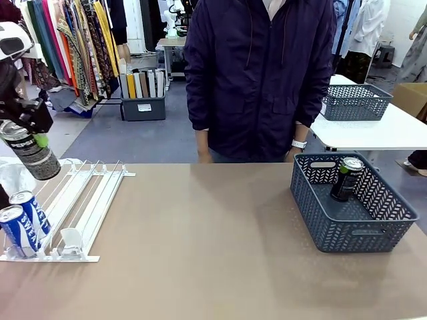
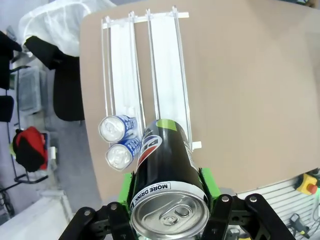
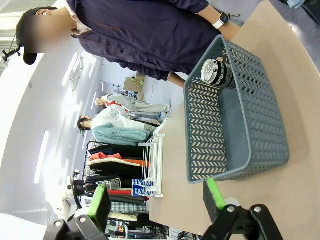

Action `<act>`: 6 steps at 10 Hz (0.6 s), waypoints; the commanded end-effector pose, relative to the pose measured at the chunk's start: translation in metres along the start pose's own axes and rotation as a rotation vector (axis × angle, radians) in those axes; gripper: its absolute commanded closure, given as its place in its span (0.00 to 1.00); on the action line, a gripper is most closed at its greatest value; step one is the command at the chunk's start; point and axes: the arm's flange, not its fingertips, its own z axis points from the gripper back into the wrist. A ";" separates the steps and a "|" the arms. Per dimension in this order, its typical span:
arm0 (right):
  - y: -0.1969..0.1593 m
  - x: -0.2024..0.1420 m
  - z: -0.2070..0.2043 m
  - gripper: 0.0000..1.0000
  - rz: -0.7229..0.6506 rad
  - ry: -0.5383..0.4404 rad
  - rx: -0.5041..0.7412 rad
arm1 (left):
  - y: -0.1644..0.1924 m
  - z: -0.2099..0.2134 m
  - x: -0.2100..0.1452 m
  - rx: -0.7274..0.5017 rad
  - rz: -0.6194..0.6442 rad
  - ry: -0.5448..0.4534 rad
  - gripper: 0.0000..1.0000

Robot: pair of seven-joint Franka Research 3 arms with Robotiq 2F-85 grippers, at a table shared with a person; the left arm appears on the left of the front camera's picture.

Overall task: Retrieve and store the cans from the dispenser.
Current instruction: Pick up the last remaining can from one row of the Automatic Can Dispenser and place it in the middle of the table.

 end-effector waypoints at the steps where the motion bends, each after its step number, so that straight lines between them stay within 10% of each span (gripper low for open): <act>1: 0.002 0.003 -0.001 0.00 0.021 -0.018 0.025 | -0.005 0.004 0.002 0.008 -0.009 -0.013 1.00; 4: 0.002 0.003 -0.001 0.00 0.021 -0.018 0.025 | -0.024 -0.015 0.010 -0.037 -0.087 0.025 1.00; 6: 0.002 0.003 -0.001 0.00 0.021 -0.018 0.025 | -0.110 -0.040 0.048 -0.106 -0.201 -0.040 1.00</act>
